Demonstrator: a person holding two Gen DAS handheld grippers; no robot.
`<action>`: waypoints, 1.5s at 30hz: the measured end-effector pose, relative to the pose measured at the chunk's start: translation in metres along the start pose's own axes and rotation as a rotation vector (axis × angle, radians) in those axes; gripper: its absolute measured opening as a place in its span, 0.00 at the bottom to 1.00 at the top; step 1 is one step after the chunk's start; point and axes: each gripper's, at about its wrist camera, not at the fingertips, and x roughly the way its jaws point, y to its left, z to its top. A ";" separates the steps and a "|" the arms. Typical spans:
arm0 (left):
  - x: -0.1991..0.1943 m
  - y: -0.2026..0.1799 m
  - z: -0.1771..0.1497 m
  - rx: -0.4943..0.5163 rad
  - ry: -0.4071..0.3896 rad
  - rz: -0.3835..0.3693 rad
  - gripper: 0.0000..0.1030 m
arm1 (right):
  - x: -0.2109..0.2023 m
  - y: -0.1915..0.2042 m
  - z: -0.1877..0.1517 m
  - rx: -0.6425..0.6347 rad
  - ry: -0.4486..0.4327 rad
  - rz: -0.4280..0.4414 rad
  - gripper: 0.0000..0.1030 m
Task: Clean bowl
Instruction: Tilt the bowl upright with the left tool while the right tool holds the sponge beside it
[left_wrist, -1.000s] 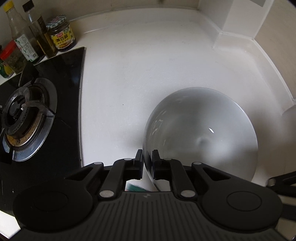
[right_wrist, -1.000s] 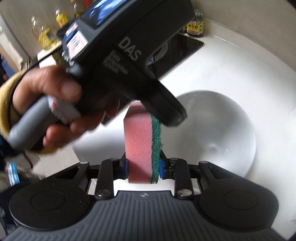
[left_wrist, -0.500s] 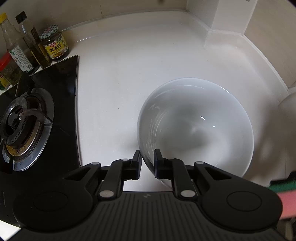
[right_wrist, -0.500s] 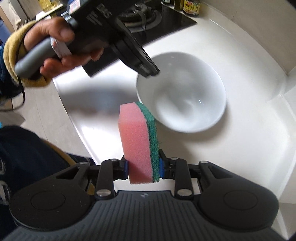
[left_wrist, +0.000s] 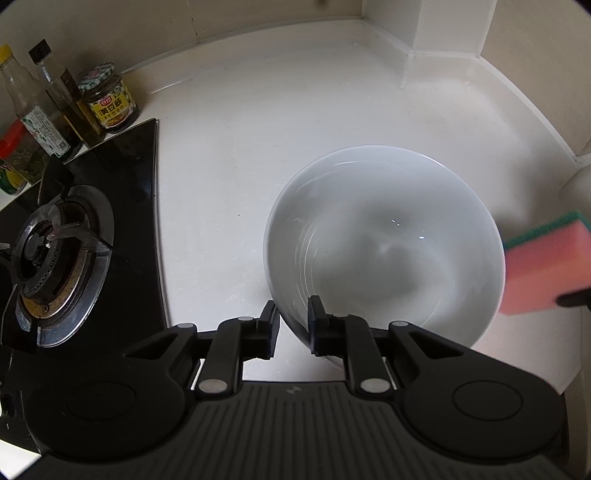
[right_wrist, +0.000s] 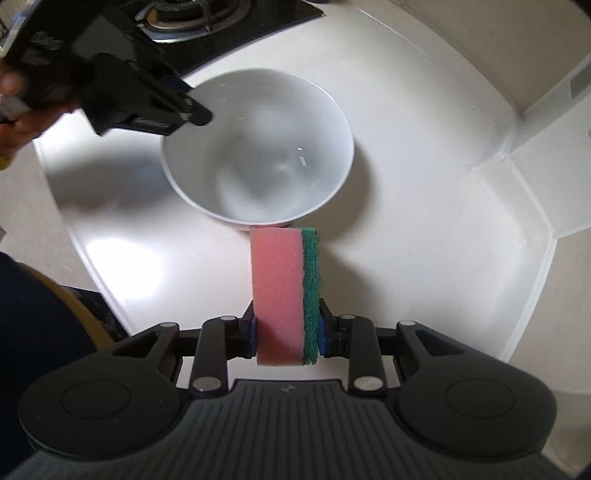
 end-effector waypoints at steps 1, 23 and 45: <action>0.000 -0.001 -0.001 -0.001 -0.001 0.008 0.21 | 0.000 -0.002 0.002 0.005 -0.003 -0.004 0.24; 0.003 -0.011 -0.002 0.002 -0.006 0.072 0.24 | 0.027 -0.028 0.093 -0.021 -0.153 -0.207 0.24; 0.005 -0.002 -0.002 -0.179 0.007 0.080 0.12 | 0.018 0.009 0.012 0.375 -0.247 -0.211 0.25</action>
